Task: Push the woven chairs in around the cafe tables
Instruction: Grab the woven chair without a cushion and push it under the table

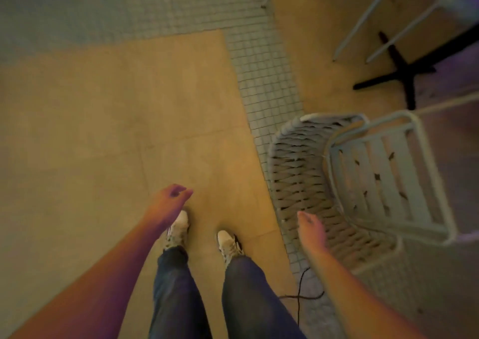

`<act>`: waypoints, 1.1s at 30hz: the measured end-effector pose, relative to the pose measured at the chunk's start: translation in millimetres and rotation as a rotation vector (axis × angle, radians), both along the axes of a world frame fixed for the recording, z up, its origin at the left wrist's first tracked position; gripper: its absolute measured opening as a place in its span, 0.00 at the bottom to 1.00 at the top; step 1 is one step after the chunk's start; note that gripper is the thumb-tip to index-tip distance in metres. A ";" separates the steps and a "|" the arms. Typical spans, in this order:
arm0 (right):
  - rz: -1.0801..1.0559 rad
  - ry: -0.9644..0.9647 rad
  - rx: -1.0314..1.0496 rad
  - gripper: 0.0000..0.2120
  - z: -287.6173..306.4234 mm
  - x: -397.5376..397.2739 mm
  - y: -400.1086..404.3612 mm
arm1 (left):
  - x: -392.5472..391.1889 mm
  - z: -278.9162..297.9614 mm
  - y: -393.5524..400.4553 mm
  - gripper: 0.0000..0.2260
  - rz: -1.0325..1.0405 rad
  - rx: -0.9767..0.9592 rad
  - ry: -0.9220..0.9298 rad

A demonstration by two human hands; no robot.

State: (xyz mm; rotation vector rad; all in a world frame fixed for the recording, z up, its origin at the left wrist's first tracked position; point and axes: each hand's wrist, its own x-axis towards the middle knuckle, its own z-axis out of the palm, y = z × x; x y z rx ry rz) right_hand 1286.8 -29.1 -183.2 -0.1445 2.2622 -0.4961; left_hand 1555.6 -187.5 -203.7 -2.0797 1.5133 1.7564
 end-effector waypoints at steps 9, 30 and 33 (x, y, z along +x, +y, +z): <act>-0.900 -0.240 -0.160 0.09 -34.1 35.6 26.4 | -90.2 -38.8 -46.4 0.08 -0.219 0.224 0.071; -1.721 -0.480 -0.624 0.11 -369.3 -28.0 102.5 | -314.5 -354.8 85.1 0.21 -0.109 0.463 0.139; -1.800 -0.492 -0.764 0.14 -449.1 -44.5 86.2 | -338.4 -430.9 70.9 0.21 -0.050 0.442 0.188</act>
